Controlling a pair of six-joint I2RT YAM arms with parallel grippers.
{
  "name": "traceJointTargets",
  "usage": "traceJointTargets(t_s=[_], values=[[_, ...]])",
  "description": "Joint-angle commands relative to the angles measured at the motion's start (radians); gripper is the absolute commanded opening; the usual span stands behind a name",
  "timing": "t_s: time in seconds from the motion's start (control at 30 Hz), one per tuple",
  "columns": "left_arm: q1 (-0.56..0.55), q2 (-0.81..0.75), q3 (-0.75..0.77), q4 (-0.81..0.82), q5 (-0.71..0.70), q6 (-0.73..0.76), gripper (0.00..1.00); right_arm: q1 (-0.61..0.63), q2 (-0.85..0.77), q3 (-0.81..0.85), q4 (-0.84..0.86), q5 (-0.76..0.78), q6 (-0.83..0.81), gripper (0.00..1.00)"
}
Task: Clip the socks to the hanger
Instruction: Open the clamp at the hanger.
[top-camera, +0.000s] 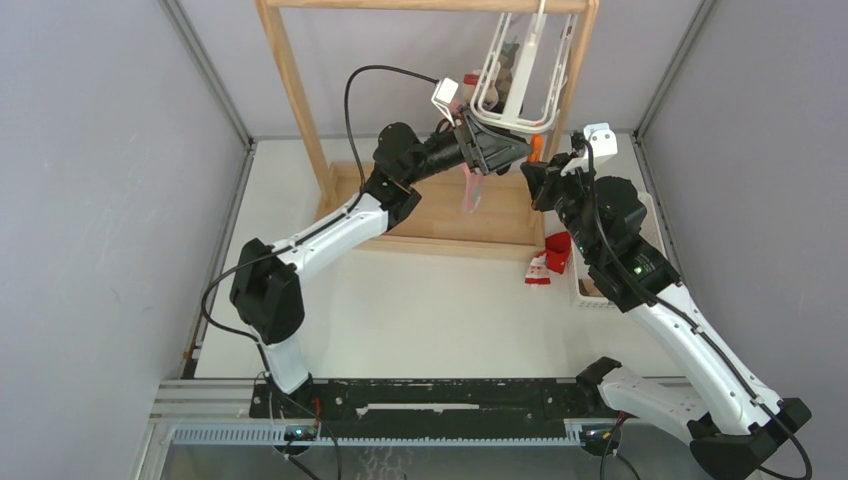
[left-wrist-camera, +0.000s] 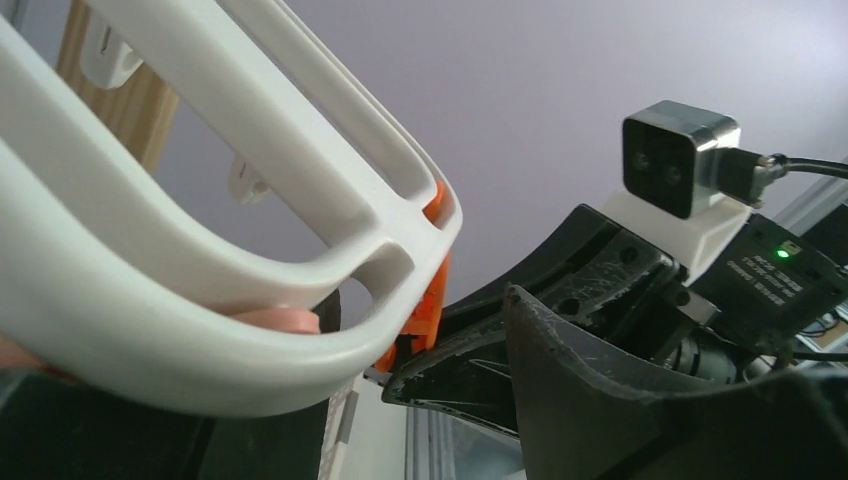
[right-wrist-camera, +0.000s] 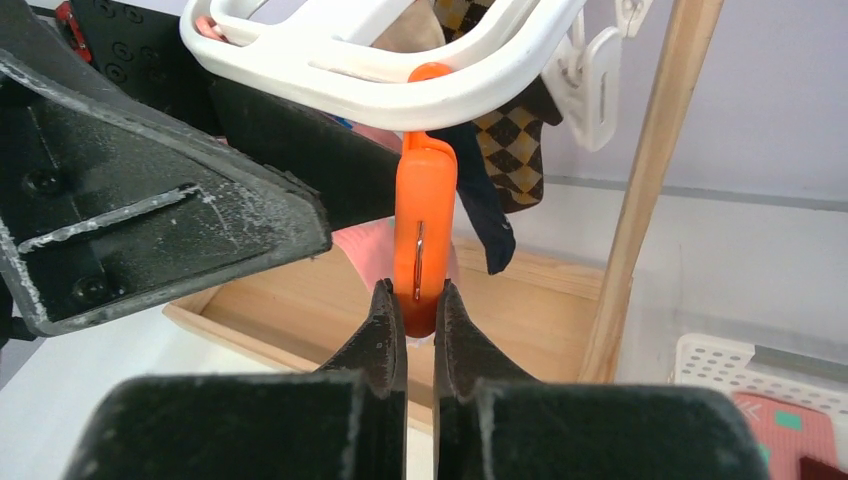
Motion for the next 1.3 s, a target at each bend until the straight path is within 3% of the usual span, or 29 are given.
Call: traceJointTargets(t_s=[0.0, 0.3, 0.67, 1.27], values=[[0.017, -0.022, 0.078, -0.146, -0.096, 0.103, 0.65, -0.009, -0.042, 0.019, 0.052, 0.009, 0.002, 0.0], [0.015, 0.022, 0.177, -0.172, -0.08, 0.182, 0.54, -0.014, -0.042, 0.011, 0.049, -0.02, 0.013, 0.0], [0.012, 0.052, 0.224, -0.201, -0.058, 0.216, 0.6, -0.027, -0.02, 0.006, 0.057, -0.052, 0.016, 0.0], [-0.028, 0.07, 0.202, -0.185, -0.1, 0.216, 0.6, -0.027, 0.029, 0.006, 0.072, -0.101, 0.023, 0.0]])
